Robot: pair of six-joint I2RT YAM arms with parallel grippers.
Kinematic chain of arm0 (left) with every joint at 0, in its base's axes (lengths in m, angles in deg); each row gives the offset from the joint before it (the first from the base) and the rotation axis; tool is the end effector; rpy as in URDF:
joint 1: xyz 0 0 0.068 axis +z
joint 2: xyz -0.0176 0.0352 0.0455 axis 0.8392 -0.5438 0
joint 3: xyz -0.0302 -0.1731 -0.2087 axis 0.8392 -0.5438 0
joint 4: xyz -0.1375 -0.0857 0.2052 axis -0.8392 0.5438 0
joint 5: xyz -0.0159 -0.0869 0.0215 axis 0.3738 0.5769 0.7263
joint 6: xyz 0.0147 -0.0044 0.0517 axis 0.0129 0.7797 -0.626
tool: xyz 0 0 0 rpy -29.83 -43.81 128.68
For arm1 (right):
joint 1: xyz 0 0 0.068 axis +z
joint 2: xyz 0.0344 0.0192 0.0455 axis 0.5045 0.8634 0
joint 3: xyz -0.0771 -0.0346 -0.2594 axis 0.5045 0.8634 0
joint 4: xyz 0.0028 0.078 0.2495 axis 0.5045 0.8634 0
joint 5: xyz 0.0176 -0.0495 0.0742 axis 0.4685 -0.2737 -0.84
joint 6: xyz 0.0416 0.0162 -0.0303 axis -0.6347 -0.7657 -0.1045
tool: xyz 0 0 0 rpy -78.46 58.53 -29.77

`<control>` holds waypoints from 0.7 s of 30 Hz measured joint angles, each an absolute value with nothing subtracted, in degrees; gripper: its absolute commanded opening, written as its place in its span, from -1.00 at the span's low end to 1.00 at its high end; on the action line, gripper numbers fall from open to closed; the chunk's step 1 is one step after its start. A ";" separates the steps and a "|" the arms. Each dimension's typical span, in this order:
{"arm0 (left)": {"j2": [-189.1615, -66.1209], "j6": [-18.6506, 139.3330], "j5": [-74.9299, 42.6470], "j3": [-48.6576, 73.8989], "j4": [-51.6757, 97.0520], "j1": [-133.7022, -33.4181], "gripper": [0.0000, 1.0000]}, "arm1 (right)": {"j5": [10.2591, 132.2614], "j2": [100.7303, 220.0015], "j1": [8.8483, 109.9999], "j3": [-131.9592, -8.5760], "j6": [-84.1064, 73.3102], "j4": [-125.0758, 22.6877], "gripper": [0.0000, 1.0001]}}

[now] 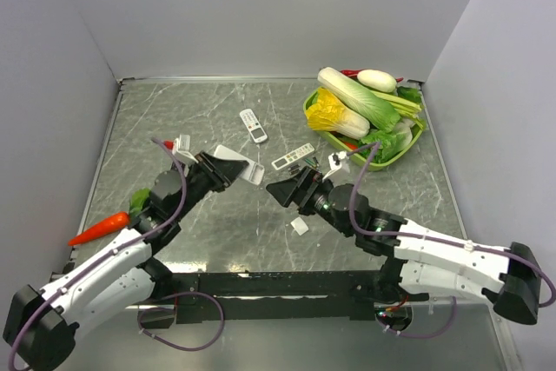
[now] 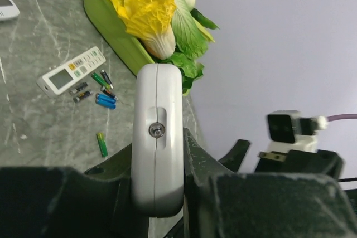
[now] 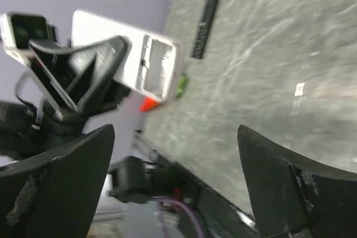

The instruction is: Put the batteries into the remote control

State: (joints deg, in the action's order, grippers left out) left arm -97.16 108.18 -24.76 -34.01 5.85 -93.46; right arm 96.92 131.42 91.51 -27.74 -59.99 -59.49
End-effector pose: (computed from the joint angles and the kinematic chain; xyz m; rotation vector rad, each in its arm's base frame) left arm 0.1560 -0.1148 0.2744 -0.3517 1.7008 -1.2751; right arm 0.1131 0.1831 0.2776 0.2536 1.9259 1.2384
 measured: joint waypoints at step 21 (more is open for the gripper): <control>-111.02 78.76 23.89 -12.76 27.40 -68.46 -0.98 | 84.33 141.00 69.61 -42.99 -29.65 -24.52 0.90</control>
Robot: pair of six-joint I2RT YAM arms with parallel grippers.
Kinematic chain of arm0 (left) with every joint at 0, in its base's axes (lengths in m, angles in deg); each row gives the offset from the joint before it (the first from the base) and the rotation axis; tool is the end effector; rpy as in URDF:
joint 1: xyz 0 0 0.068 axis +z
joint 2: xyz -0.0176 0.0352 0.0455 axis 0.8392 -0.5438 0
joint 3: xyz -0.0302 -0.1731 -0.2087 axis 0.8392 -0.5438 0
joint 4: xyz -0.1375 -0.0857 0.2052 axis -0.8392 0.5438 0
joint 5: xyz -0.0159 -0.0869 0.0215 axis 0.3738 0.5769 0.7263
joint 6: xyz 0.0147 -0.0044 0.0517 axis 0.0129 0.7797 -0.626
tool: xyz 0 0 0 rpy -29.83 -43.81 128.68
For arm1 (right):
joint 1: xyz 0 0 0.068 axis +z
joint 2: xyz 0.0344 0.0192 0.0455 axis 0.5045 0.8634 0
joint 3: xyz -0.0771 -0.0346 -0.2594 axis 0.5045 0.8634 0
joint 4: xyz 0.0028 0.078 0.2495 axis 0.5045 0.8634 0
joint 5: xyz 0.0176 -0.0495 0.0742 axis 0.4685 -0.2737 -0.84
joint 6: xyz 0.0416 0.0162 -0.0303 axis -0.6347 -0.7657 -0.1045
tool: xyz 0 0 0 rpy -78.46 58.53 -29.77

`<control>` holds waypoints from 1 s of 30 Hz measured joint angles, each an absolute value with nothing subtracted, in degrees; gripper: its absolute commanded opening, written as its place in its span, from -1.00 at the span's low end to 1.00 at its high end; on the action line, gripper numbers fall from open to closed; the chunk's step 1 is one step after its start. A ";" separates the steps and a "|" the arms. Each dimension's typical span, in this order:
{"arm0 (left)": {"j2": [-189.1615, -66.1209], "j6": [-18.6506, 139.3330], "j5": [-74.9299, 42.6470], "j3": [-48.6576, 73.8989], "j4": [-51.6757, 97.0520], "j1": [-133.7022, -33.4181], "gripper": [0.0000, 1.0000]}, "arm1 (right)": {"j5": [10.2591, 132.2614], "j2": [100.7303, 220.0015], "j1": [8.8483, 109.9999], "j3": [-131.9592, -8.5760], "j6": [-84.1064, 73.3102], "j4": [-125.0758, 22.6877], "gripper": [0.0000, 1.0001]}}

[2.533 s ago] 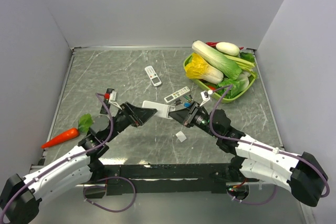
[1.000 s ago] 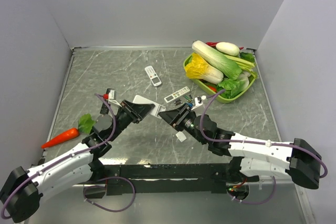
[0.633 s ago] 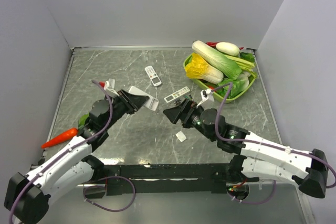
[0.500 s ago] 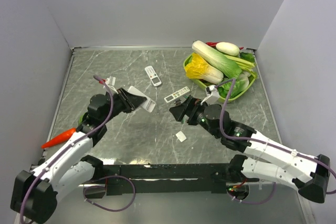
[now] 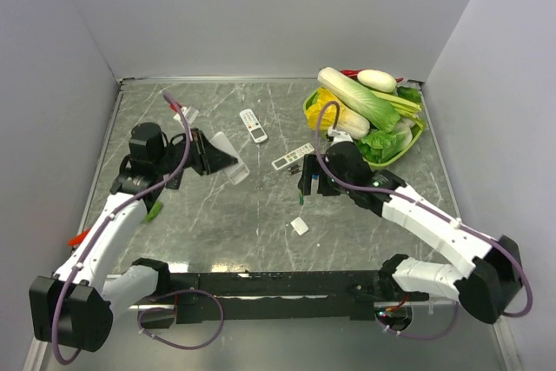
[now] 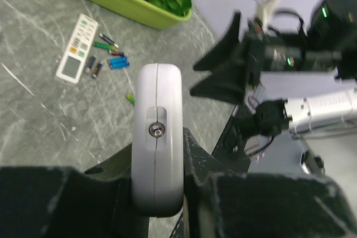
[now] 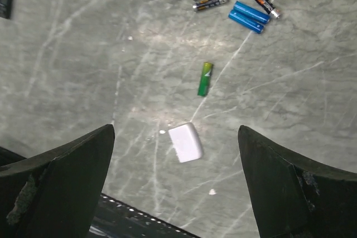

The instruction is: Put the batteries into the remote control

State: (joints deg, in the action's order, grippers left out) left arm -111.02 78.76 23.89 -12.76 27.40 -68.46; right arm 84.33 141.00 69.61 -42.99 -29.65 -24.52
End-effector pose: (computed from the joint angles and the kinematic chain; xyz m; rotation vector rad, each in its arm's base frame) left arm 0.2200 -0.0715 0.3224 0.3283 1.8982 -1.2604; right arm 0.1803 0.1433 0.2765 -0.1170 2.3309 0.5278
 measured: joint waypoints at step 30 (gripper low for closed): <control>-101.77 69.32 25.14 -22.73 26.99 -68.61 -0.97 | 79.81 172.14 67.51 -58.60 -17.68 -22.51 0.36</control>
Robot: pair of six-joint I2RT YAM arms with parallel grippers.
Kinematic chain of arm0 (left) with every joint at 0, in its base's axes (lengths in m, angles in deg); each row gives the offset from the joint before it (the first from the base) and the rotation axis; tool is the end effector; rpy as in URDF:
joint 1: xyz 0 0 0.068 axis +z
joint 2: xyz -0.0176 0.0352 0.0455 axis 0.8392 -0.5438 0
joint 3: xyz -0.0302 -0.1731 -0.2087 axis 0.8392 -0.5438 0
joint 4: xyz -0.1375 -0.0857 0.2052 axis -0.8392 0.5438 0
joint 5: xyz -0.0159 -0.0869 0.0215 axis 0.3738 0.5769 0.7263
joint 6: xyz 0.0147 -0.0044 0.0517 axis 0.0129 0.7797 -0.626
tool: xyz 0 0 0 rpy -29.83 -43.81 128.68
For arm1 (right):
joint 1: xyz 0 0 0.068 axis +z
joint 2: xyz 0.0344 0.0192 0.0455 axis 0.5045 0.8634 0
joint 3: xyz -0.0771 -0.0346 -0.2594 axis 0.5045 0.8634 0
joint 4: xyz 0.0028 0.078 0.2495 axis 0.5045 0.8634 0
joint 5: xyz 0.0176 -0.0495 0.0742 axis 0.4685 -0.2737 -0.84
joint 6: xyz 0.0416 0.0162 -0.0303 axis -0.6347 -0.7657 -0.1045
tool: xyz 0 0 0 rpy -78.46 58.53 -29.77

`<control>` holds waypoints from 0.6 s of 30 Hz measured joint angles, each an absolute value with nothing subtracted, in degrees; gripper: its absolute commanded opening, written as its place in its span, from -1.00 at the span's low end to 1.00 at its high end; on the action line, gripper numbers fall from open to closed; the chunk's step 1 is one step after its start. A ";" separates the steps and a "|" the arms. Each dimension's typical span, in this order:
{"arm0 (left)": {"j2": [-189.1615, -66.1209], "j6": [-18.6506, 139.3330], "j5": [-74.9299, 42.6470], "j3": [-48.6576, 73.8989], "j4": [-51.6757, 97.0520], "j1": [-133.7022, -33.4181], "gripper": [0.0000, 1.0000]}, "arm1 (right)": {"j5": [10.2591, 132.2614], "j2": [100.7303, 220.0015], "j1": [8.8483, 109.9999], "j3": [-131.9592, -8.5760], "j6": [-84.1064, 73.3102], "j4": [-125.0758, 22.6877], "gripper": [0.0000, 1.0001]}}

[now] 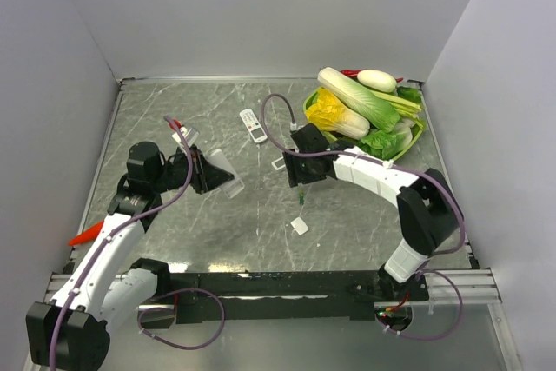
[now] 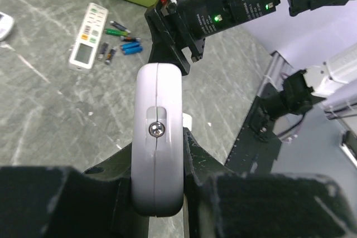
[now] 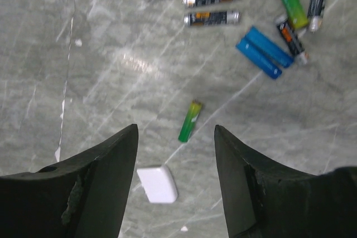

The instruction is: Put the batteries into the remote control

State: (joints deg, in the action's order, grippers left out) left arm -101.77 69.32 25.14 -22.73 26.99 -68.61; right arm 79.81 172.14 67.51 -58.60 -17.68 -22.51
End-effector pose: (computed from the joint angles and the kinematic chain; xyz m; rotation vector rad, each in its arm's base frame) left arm 0.1853 -0.0655 0.2940 0.4919 1.8327 -1.1731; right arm 0.2667 0.2019 0.2183 -0.4073 2.5928 0.3349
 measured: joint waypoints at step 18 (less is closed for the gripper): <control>-101.69 66.87 19.67 -22.73 29.33 -67.63 -0.97 | 84.14 187.55 65.78 -70.49 -11.62 -22.49 0.47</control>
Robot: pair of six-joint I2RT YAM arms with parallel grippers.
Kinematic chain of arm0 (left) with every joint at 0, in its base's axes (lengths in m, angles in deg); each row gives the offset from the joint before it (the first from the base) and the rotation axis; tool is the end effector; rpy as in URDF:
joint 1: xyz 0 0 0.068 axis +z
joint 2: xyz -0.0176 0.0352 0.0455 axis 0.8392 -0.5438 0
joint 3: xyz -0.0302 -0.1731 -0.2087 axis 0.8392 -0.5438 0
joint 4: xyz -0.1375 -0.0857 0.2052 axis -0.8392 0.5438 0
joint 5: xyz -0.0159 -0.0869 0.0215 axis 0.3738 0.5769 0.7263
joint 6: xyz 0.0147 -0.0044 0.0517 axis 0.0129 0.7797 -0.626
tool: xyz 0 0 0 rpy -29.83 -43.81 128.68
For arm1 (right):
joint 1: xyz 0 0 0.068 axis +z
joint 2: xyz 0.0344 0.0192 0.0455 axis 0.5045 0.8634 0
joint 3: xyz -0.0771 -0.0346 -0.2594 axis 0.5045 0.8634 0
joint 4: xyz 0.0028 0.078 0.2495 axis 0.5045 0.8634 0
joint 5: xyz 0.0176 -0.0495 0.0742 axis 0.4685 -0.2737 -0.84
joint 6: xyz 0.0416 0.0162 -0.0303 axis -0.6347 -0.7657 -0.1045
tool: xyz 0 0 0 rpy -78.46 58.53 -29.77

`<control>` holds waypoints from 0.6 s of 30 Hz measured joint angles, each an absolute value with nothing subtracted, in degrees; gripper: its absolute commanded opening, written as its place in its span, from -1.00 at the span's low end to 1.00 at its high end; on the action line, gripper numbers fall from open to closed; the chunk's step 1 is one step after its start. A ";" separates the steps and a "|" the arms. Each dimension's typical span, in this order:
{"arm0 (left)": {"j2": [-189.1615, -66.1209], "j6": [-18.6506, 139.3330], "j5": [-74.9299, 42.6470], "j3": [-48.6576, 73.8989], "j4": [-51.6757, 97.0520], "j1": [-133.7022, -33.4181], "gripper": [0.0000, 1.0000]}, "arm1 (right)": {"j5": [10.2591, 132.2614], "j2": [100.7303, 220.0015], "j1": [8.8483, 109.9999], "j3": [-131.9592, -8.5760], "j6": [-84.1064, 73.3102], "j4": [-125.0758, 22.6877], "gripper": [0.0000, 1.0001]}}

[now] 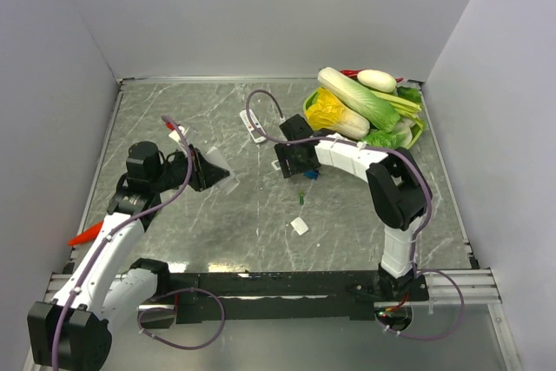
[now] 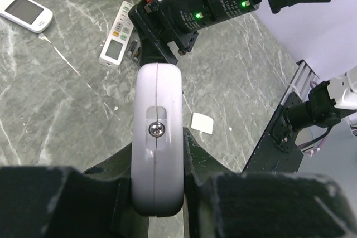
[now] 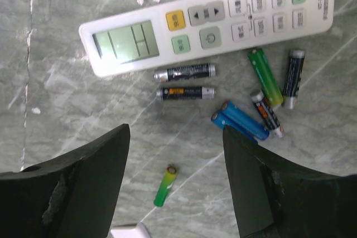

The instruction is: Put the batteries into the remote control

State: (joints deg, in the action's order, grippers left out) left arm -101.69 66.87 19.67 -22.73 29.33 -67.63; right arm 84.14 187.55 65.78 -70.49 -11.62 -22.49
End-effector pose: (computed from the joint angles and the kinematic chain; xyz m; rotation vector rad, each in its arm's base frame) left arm 0.1878 -0.0603 0.2897 0.4268 1.8698 -1.0563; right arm 0.3224 0.2259 0.1872 -0.4857 2.6053 0.1640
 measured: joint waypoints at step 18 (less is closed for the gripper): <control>-102.87 67.02 20.66 -22.73 28.91 -66.47 -0.97 | 88.05 193.70 66.04 -74.99 -9.11 -22.12 0.32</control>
